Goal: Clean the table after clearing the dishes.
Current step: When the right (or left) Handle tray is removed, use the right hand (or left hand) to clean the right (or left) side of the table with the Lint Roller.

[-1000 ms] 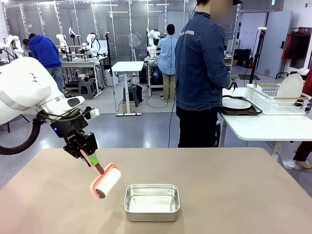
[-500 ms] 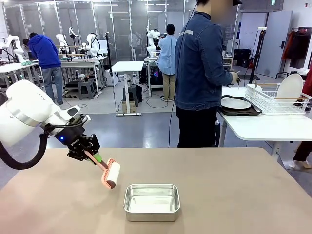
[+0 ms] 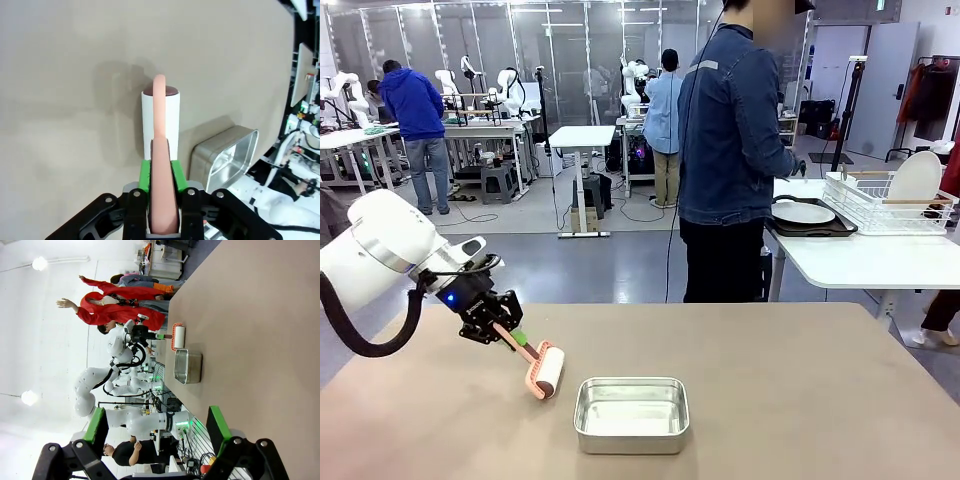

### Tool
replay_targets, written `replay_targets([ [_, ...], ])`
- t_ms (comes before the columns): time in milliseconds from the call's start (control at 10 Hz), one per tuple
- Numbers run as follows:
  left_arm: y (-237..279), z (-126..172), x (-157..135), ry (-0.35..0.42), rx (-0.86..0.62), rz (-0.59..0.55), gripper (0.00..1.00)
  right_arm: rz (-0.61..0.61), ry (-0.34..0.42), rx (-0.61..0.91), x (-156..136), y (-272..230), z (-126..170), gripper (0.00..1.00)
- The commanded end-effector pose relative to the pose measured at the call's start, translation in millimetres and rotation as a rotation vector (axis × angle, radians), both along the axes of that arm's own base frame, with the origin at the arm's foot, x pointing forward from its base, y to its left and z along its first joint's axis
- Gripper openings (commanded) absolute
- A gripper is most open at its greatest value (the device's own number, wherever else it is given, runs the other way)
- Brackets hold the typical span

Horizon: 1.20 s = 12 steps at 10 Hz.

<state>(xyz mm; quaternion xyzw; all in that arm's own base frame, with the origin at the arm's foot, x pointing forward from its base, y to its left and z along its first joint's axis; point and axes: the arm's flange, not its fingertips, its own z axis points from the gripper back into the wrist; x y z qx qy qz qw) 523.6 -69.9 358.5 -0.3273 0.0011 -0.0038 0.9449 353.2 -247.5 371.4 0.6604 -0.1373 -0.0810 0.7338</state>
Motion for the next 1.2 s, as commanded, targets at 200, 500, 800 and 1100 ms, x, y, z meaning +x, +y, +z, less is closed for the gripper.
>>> replay_targets([
  [200,63,-47,6,-0.027,-0.017,0.052,0.21,0.001,-0.004,0.003,-1,1,3,1.00],
  [500,129,-67,-16,-0.075,0.062,0.152,0.21,0.001,-0.004,0.003,-1,1,3,1.00],
  [800,192,-61,-22,-0.138,0.238,0.302,0.21,0.001,-0.004,0.003,-1,1,3,1.00],
  [1100,225,-46,-28,-0.170,0.382,0.371,0.21,0.001,-0.004,0.003,-1,1,3,1.00],
])
